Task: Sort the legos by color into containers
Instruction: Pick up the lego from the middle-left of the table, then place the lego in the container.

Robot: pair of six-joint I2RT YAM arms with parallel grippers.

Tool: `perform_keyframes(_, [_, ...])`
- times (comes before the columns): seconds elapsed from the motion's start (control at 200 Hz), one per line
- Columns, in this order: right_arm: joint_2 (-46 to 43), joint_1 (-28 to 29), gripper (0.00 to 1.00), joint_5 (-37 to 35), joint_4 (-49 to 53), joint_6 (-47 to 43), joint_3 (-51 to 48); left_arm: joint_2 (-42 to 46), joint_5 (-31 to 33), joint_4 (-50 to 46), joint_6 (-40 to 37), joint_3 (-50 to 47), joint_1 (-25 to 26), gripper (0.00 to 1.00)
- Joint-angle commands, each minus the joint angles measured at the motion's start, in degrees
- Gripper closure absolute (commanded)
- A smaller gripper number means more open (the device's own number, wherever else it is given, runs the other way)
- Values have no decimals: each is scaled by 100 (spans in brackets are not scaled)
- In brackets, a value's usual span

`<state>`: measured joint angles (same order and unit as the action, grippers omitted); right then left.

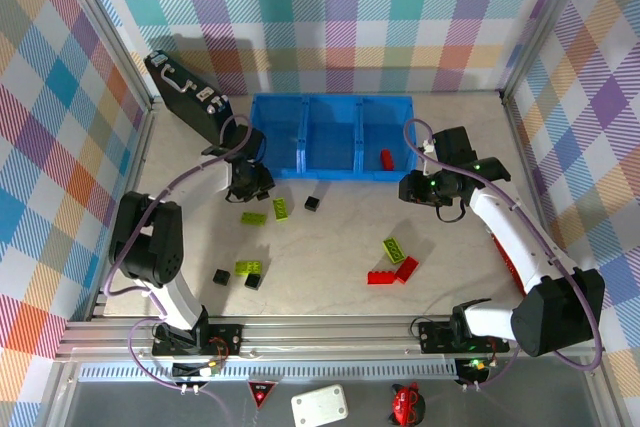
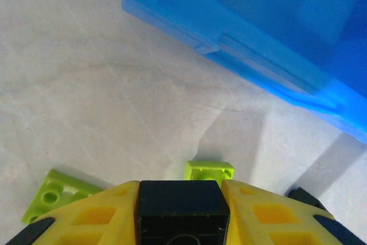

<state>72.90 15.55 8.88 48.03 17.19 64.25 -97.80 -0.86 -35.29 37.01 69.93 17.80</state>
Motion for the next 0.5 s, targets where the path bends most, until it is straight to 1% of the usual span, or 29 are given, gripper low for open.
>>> perform_keyframes(0.0, [-42, 1, 62, 104, -13, 40, -40, 186, 189, -448, -290, 355, -40, 63])
perform_keyframes(0.09, [-12, -1, 62, 113, 9, 8, 10, 110, 293, -601, -549, 669, -40, 63])
perform_keyframes(0.235, [-3, 1, 62, 105, 31, 1, 53, -269, 416, -842, -1110, 1333, -22, 63])
perform_keyframes(0.5, [-53, 5, 62, 70, 81, -15, 61, -1319, 505, -1214, -2051, 2613, -12, 63])
